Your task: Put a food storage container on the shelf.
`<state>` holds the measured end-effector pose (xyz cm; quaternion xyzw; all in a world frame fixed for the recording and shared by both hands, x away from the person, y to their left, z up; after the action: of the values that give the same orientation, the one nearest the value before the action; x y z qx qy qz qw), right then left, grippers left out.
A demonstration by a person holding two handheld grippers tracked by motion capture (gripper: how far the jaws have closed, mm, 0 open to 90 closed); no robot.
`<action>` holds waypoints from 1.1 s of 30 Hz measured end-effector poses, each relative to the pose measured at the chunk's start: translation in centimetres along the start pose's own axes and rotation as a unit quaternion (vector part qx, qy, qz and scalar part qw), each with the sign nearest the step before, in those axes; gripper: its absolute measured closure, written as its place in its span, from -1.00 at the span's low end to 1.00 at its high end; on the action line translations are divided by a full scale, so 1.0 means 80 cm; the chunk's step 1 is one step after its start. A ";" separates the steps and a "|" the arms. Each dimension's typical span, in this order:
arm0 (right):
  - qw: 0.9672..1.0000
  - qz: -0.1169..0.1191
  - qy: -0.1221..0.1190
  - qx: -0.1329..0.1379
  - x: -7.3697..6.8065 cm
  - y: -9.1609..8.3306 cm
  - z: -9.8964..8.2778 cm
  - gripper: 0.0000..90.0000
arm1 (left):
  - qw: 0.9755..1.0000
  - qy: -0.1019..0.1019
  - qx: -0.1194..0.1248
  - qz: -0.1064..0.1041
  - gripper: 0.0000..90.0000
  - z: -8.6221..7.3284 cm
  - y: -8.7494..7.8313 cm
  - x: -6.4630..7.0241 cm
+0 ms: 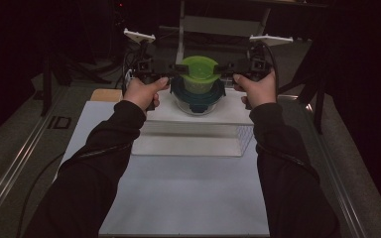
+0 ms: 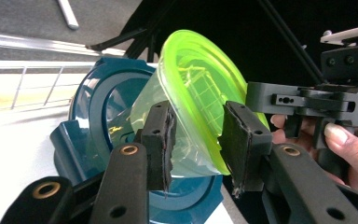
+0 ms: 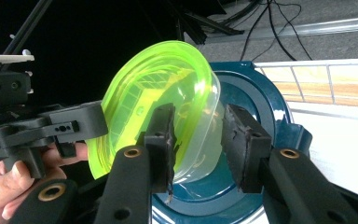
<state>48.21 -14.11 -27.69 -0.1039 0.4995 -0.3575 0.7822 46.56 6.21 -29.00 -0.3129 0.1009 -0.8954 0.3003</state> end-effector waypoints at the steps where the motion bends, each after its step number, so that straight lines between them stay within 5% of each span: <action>1: 1.000 -0.003 -0.002 0.002 0.000 0.001 0.001 0.39 | 1.000 0.001 0.001 0.002 0.34 0.000 0.001 0.000; 11: 1.000 0.005 -0.028 0.009 -0.010 0.000 0.001 -0.02 | 1.000 0.004 0.015 0.008 0.05 0.005 -0.006 -0.001; 15: 0.999 0.000 -0.043 0.013 -0.013 -0.003 0.000 -0.18 | 0.999 0.023 0.035 -0.001 -0.09 0.008 -0.016 0.007; 17: 0.999 0.001 -0.048 0.016 -0.014 -0.006 -0.001 -0.25 | 0.997 0.048 0.053 -0.025 -0.21 0.008 -0.025 0.015; 23: 0.997 0.013 -0.069 0.018 -0.019 -0.016 -0.009 -0.48 | 0.991 0.096 0.071 -0.055 -0.44 0.002 -0.041 0.034; 28: 0.996 0.022 -0.084 0.021 -0.018 -0.023 -0.018 -0.57 | 0.988 0.122 0.077 -0.048 -1.00 -0.012 -0.045 0.038; 33: 0.995 0.017 -0.101 0.022 -0.017 -0.025 -0.030 -0.57 | 0.984 0.155 0.086 -0.035 -1.00 -0.027 -0.051 0.041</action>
<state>44.89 -14.20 -26.80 -0.1134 0.4120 -0.3428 0.8366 41.24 7.43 -27.54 -0.1470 0.0579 -0.9483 0.2752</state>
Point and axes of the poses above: each handheld gripper's, and its own axes: y roughly forward along the jaws, z roughly out of its top, x roughly to its right, the point moved 6 cm from there along y, roughly forward along the jaws, and after that the axes turned 12 degrees about y, right-handed, at the moved point
